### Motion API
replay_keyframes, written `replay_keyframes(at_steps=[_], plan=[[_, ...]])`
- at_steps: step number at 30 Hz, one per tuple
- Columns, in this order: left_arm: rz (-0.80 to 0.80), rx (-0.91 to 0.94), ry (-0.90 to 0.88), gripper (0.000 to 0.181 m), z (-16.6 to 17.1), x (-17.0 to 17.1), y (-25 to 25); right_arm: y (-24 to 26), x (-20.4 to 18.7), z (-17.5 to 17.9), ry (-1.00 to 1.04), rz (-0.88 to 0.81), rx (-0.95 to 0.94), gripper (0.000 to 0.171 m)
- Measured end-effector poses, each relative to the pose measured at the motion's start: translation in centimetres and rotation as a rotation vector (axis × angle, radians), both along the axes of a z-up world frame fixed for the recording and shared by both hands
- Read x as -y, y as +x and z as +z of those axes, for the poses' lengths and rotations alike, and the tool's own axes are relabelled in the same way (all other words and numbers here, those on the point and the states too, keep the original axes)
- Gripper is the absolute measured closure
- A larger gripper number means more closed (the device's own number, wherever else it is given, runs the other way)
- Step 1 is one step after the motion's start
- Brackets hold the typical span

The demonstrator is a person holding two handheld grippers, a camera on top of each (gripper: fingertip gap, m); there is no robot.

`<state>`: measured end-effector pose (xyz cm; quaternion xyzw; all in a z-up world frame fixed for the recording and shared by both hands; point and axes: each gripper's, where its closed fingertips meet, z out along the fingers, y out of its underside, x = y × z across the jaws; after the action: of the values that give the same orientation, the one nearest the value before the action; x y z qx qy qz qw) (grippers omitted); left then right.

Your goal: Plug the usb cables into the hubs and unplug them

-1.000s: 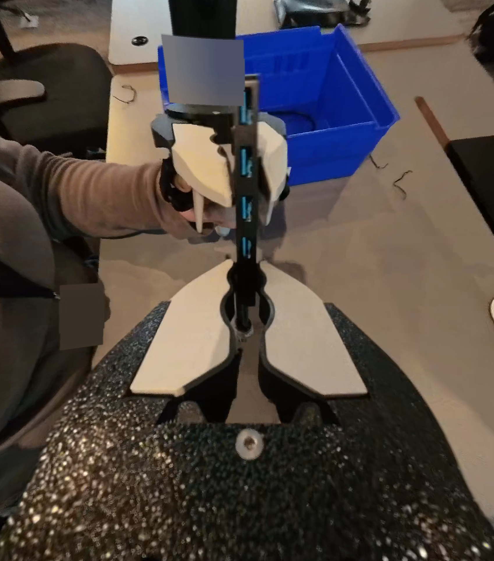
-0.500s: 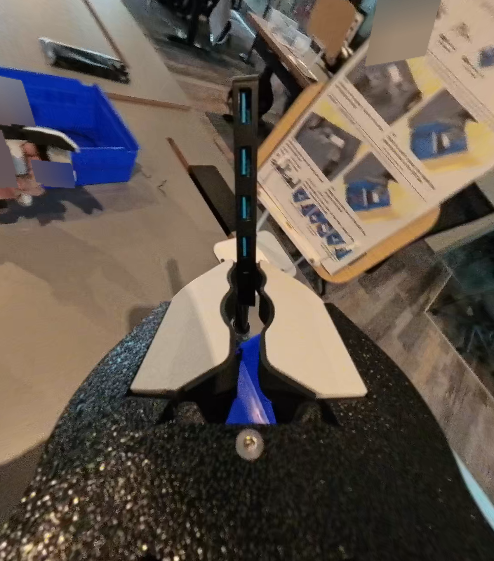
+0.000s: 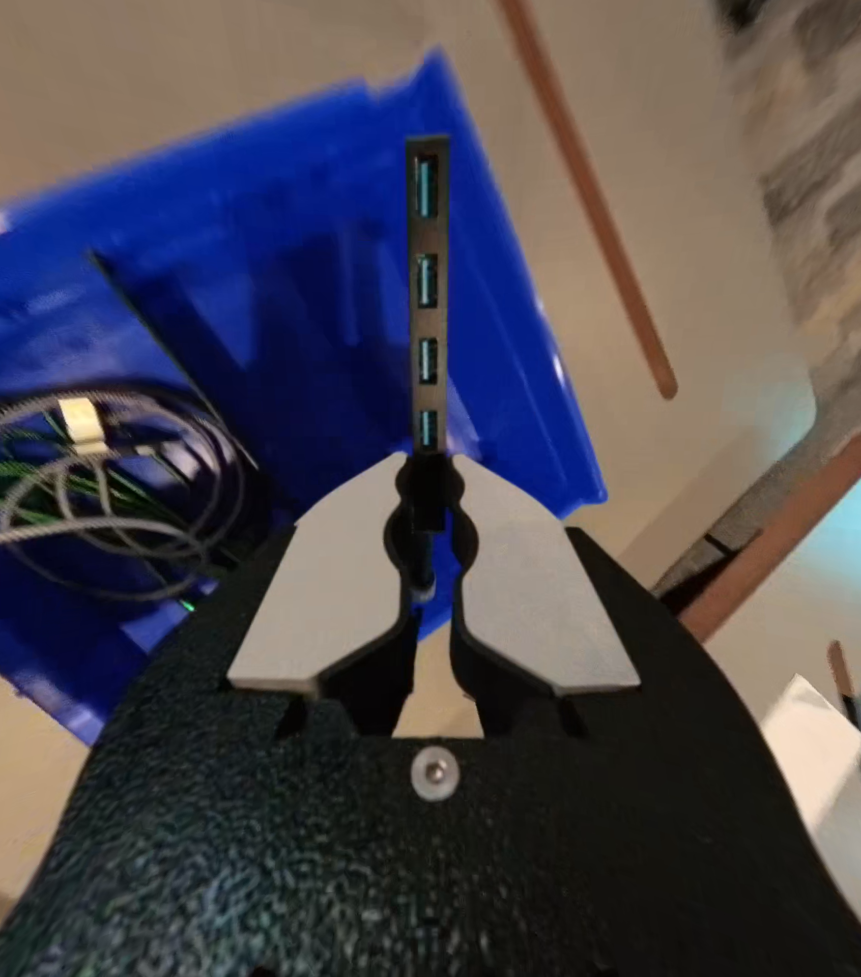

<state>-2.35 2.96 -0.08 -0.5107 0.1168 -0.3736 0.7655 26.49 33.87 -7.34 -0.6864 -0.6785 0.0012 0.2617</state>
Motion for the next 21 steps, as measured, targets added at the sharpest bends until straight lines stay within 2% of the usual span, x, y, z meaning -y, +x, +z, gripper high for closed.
replay_keyframes(at_steps=[1, 5, 9, 14, 21], plan=[[-0.002, 0.001, -0.003, 0.120, -0.1, 0.0, 0.0, 0.4, -0.1, -1.0, 0.016, 0.010, 0.091, 0.161], [-0.021, -0.001, -0.019, 0.120, -0.4, -0.2, 0.4, 0.4, -0.1, -3.1, 0.064, 0.055, 0.343, 0.161], [-0.026, -0.014, -0.027, 0.120, -0.6, -0.3, 0.7, -0.7, 0.3, -4.7, 0.058, 0.078, 0.437, 0.161], [-0.026, -0.010, -0.027, 0.120, -0.6, -0.3, 0.7, -2.1, 0.6, -5.8, 0.046, 0.069, 0.409, 0.160], [-0.022, 0.000, -0.032, 0.118, -0.6, -0.4, 0.6, -1.5, -0.1, -1.8, -0.014, -0.140, 0.164, 0.139]])
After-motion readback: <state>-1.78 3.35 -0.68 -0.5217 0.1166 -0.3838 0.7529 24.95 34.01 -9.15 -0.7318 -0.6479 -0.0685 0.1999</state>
